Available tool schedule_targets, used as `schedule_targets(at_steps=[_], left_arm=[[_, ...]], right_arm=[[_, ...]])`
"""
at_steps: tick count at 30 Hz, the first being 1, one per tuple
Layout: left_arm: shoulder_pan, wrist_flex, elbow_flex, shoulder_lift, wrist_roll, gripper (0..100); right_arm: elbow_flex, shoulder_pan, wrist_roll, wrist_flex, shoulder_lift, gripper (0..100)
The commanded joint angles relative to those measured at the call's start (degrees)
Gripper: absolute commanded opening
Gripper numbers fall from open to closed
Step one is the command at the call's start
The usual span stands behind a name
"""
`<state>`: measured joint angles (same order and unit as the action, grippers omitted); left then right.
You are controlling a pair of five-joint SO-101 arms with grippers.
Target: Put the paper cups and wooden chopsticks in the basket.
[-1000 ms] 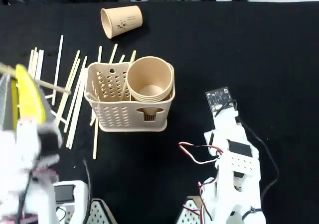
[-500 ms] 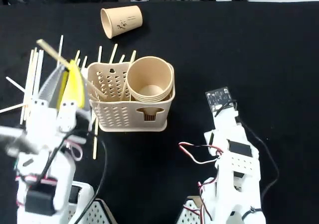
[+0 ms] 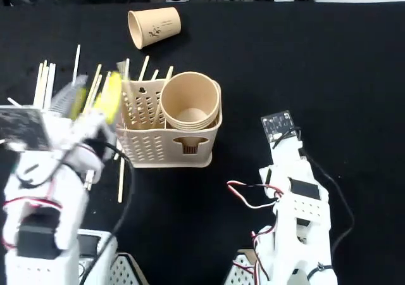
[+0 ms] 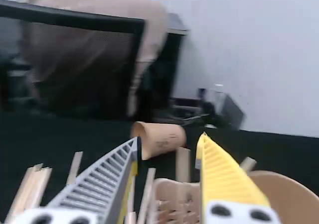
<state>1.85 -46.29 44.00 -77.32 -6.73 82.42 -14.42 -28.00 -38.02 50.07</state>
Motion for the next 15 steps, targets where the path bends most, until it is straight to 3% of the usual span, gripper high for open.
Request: schedule_targets(at_steps=[1,5,9,15], left_arm=[[15.6,-12.0,-18.5,12.0,0.2,20],[28.7,-18.7,-26.0,28.0,0.2,20],[39.2,-19.0,-28.3,43.3,0.2,20],[44.5,-19.1,-32.8,65.1,-6.3,20]], right_arm=[[-0.1,0.6,-0.5,1.0,0.9,1.2],[-0.1,0.6,-0.5,1.0,0.9,1.2],[-0.1,0.6,-0.5,1.0,0.9,1.2],[-0.1,0.6,-0.5,1.0,0.9,1.2]])
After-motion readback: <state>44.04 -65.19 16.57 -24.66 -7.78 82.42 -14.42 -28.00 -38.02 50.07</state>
